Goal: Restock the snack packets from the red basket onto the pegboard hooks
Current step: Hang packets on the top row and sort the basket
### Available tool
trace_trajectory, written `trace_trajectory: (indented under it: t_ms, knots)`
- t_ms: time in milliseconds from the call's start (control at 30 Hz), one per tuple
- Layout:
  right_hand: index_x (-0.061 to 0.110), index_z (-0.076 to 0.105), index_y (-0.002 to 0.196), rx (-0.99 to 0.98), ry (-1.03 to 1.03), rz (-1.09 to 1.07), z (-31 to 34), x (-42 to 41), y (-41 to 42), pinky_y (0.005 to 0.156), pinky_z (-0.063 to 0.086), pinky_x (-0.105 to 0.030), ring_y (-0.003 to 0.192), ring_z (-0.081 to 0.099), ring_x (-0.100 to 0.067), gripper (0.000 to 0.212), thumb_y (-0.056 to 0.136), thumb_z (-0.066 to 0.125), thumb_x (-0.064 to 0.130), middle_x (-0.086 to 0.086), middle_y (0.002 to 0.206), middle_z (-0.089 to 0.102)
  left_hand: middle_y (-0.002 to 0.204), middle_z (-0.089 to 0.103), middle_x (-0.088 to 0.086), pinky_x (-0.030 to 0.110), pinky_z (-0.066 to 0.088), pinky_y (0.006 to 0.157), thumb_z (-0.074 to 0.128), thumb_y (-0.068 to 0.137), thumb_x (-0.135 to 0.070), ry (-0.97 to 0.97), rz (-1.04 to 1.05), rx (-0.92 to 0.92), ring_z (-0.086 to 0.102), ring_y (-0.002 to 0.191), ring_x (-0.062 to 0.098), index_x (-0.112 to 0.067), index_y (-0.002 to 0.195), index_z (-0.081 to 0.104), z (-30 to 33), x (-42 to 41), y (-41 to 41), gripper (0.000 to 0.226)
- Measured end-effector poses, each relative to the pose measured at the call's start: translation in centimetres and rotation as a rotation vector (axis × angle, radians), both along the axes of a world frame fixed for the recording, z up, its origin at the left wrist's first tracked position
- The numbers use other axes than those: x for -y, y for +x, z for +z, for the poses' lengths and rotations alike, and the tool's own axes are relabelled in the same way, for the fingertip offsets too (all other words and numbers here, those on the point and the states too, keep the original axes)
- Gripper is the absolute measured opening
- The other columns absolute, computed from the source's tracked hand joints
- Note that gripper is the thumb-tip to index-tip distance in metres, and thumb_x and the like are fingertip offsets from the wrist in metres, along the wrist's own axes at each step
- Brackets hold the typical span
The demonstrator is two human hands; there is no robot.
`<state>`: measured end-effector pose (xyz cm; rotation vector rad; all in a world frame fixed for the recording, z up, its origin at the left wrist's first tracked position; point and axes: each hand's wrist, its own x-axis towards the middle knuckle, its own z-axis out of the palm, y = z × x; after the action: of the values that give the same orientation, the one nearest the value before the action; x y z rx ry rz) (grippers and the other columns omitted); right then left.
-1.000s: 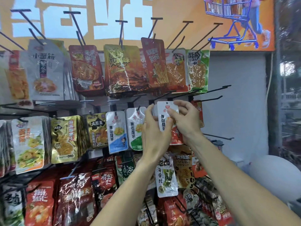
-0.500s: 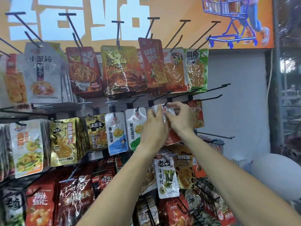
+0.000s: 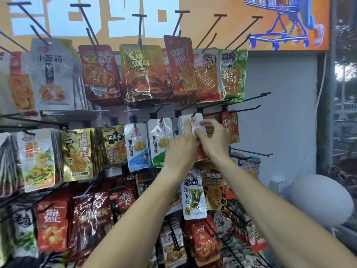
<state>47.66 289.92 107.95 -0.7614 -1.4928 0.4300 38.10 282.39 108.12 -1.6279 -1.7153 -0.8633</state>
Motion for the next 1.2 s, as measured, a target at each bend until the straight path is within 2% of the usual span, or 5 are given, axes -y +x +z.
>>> trace_trajectory:
  t_ms: [300, 467, 733, 1100, 1200]
  knots:
    - [0.036, 0.069, 0.117, 0.045, -0.040, 0.035, -3.2, 3.5, 3.6, 0.099, 0.055, -0.046, 0.109, 0.066, -0.016, 0.031, 0.088, 0.081, 0.033, 0.006, 0.117, 0.070, 0.077, 0.065, 0.006, 0.044, 0.054, 0.063, 0.042, 0.113, -0.036, 0.018, -0.034, 0.113, 0.065, 0.068, 0.031, -0.013, 0.164, 0.024, -3.7, 4.6, 2.1, 0.060]
    - [0.032, 0.067, 0.122, 0.108, 0.010, 0.066, -7.8, 9.0, 5.9, 0.094, 0.051, -0.028, 0.107, 0.059, -0.003, 0.028, 0.095, 0.072, 0.034, 0.013, 0.117, 0.065, 0.106, 0.072, 0.006, 0.039, 0.047, 0.065, 0.042, 0.110, -0.048, -0.023, -0.045, 0.196, 0.070, 0.093, 0.031, -0.025, 0.161, 0.032, -8.6, 9.4, 3.4, 0.057]
    - [0.029, 0.056, 0.142, 0.492, -0.328, 0.225, -32.4, 19.1, 10.5, 0.100, 0.044, -0.023, 0.120, 0.055, -0.009, 0.046, 0.100, 0.064, 0.046, 0.009, 0.133, 0.061, 0.162, 0.041, 0.011, 0.052, 0.039, 0.117, 0.028, 0.104, -0.069, -0.557, 0.046, 0.335, 0.038, 0.148, 0.034, -0.041, 0.161, 0.033, -32.2, 19.5, 3.9, 0.064]
    - [0.011, 0.063, 0.133, 0.602, -1.106, 0.129, -66.3, 35.2, 16.3, 0.093, 0.052, -0.042, 0.114, 0.066, -0.029, 0.047, 0.091, 0.079, 0.024, -0.009, 0.121, 0.071, 0.166, 0.035, 0.015, 0.051, 0.038, 0.119, 0.008, 0.087, -0.080, -1.355, 0.176, 0.655, 0.040, 0.148, 0.040, -0.040, 0.163, 0.029, -64.5, 32.3, 7.0, 0.089]
    - [0.010, 0.057, 0.141, 0.602, -1.243, 0.126, -74.2, 35.6, 15.6, 0.100, 0.045, -0.036, 0.122, 0.062, -0.026, 0.051, 0.096, 0.074, 0.029, -0.007, 0.131, 0.067, 0.164, 0.039, 0.017, 0.049, 0.038, 0.118, 0.031, 0.104, -0.067, -1.423, 0.223, 0.766, 0.040, 0.148, 0.038, -0.037, 0.164, 0.028, -72.9, 31.9, 7.3, 0.067]
